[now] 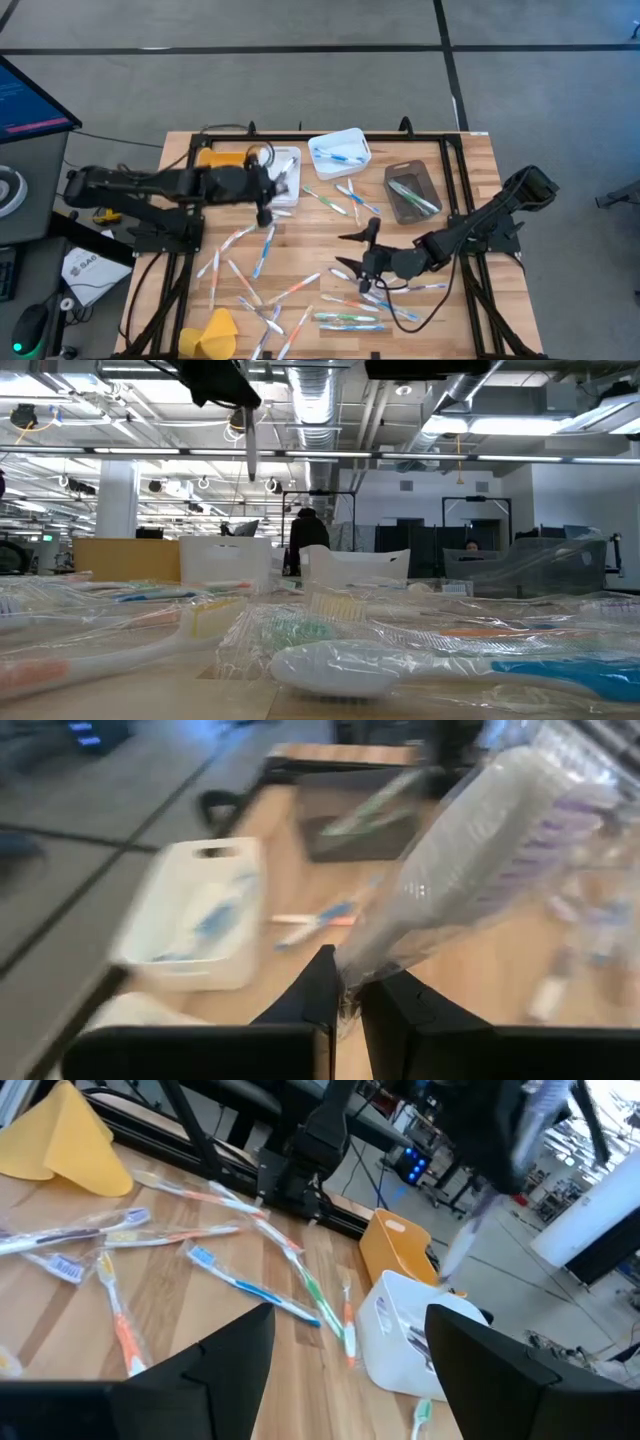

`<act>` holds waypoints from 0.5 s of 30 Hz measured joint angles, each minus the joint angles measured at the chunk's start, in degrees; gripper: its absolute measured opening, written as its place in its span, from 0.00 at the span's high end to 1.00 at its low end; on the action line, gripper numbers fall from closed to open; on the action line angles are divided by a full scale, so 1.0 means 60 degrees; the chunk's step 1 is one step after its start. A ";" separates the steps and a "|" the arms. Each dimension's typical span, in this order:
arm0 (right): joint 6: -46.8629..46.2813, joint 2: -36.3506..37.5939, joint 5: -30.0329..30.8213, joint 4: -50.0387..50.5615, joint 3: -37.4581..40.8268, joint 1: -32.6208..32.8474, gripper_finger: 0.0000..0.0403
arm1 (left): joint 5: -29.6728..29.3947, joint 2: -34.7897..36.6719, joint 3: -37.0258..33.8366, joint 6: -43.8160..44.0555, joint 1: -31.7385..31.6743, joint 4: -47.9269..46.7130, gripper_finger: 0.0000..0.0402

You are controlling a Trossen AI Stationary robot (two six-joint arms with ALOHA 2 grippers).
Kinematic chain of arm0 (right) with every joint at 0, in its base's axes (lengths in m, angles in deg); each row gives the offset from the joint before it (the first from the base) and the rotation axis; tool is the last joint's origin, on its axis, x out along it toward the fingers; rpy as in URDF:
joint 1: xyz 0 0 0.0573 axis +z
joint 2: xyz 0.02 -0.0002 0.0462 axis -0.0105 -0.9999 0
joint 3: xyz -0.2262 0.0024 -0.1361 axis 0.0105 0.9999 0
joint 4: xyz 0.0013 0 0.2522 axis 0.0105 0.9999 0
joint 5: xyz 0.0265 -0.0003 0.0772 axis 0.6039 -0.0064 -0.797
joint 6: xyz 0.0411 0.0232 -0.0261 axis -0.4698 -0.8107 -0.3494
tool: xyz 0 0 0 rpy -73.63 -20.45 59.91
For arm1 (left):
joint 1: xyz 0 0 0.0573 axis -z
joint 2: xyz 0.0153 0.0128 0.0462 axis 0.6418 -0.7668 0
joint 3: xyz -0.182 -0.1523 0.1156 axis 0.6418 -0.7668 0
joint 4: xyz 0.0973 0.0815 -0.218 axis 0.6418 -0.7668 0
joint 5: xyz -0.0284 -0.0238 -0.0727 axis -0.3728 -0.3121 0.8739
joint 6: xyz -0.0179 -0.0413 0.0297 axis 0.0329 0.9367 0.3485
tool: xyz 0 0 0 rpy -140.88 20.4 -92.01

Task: Pick & Place Toothbrushes
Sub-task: Put the purple toothbrush into the left white bin

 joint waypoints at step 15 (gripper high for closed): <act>-0.0389 -0.0007 -0.0033 0.0688 0.0000 -0.0215 0.37 | 0.1916 -0.2534 0.2061 0.0265 -0.3495 -0.2819 0.96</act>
